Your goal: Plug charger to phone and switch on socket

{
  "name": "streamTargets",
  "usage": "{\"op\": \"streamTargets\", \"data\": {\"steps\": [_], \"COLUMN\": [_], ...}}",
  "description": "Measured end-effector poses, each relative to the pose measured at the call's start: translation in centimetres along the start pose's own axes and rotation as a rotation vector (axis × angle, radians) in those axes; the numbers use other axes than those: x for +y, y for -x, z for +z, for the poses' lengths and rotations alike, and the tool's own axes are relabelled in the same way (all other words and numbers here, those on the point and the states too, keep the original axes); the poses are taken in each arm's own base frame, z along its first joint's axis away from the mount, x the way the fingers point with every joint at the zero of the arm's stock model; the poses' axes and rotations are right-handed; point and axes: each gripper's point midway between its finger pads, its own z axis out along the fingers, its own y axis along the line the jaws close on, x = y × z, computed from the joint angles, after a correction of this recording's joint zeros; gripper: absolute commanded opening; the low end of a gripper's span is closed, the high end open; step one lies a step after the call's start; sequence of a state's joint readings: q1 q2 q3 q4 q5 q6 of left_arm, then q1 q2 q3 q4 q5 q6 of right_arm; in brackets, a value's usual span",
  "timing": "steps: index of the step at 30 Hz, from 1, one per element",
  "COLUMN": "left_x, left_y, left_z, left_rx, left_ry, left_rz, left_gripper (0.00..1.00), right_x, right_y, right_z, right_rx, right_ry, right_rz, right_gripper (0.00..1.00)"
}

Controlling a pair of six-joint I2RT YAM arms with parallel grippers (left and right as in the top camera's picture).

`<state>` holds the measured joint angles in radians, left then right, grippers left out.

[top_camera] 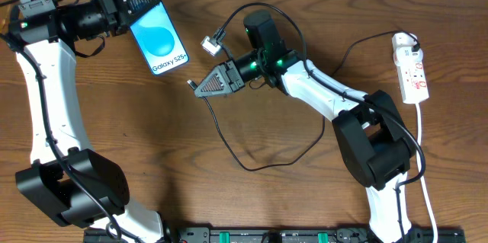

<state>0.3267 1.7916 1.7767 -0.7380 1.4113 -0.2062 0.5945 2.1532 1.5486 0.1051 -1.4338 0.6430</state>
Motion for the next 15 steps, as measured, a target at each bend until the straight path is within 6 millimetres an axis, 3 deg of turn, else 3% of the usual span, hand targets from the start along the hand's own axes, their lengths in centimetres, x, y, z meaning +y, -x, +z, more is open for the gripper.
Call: {"op": "streamTargets", "data": {"steps": [8, 15], "left_x": [0.1, -0.3], "left_y": [1.9, 4.6], "left_z": [-0.3, -2.1], "left_rx": [-0.049, -0.132], "left_ry": [0.023, 0.024], "left_rz": [0.045, 0.022], "left_gripper": [0.07, 0.08], "right_x": [0.8, 2.2], "right_y": [0.8, 2.0], "right_z": [0.0, -0.1], "right_rx": [-0.010, -0.024], "right_ry": [0.012, 0.033], "right_rz": [-0.011, -0.052], "right_gripper": [0.01, 0.01]}}
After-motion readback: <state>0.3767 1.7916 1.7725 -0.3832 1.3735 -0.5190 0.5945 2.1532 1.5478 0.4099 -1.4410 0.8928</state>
